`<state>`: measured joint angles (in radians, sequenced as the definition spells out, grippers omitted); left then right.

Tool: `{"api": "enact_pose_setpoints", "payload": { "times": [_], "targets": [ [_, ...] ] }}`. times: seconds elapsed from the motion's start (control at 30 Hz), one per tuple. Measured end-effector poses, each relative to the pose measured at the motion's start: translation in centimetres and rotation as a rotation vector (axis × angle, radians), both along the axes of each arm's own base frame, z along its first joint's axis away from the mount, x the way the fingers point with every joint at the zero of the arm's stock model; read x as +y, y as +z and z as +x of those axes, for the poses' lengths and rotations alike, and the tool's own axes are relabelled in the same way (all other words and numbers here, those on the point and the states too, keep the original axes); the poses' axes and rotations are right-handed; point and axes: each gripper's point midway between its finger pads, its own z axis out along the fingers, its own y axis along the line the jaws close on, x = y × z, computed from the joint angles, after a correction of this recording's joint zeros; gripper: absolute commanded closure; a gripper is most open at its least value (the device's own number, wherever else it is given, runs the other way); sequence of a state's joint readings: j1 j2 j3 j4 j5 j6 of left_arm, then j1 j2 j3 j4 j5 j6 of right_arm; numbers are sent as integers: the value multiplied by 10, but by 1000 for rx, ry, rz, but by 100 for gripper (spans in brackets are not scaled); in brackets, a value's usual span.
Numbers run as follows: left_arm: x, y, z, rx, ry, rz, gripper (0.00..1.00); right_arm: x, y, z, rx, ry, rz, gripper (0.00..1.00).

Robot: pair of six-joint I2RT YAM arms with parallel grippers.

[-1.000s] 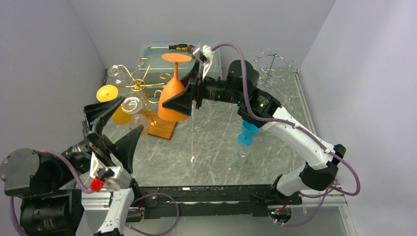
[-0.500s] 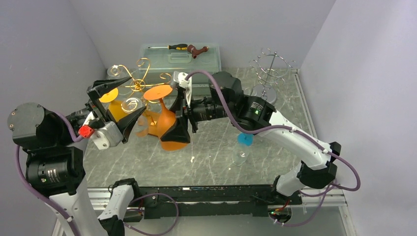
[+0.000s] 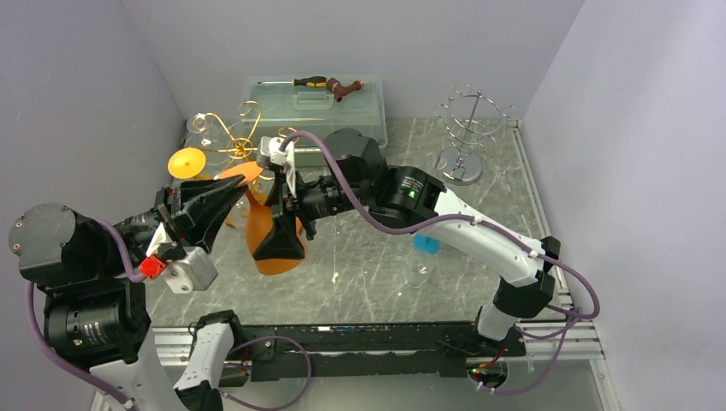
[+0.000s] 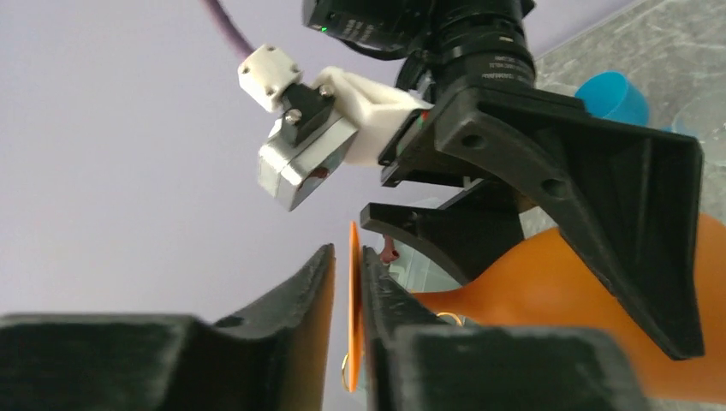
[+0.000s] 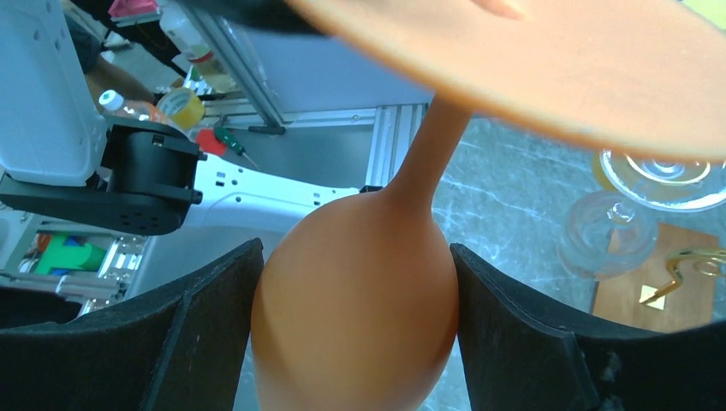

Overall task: Place the wine glass upside down on the wine glass rack
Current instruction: Turn the wine glass upside down at the wine rack.

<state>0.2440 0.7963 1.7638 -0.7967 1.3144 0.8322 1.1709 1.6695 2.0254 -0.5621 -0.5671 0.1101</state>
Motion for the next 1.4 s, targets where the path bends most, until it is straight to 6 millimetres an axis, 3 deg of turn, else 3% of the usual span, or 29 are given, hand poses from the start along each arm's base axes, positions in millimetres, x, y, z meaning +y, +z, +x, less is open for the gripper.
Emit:
{"api": "enact_pose_setpoints", "payload": {
  "times": [0.1,0.17,0.23,0.27,0.37,0.43,0.5,0.7,0.8,0.93,0.97,1.0,1.03,1.23,1.4],
  "targets": [
    [0,-2,-1,6,1,5,95,0,-1,-1,-5,-6,-3,47],
    [0,-2,-1,-2,5,11,92,0,1,0,-15,-11,8,47],
    [0,-3,-1,0,6,12,81,-2,0,2,-24,-24,14,47],
    [1,-4,0,1,6,12,69,-3,-1,3,-28,-33,16,48],
    [3,-6,3,-9,23,15,49,-6,-1,6,-34,-56,17,48],
    [5,-9,6,-1,38,8,44,-7,1,7,-41,-63,26,49],
    [7,-8,9,1,52,2,49,-7,4,7,-48,-68,36,49],
    [11,-3,17,12,77,-4,78,-6,7,9,-65,-69,52,49],
    [11,-2,20,37,68,-4,99,-6,9,10,-71,-75,60,46],
    [12,-6,22,49,69,0,100,-6,10,14,-73,-87,63,27],
    [12,-6,22,44,69,2,100,-6,10,14,-74,-87,66,19],
    [11,-6,21,43,69,2,100,-6,9,14,-74,-87,69,4],
    [11,-7,21,38,69,4,100,-7,9,14,-75,-89,75,1],
    [13,-20,21,11,82,24,100,-14,0,15,-81,-116,76,0],
    [13,-19,19,-45,83,49,100,-29,-11,19,-82,-150,71,0]
  ]
}}
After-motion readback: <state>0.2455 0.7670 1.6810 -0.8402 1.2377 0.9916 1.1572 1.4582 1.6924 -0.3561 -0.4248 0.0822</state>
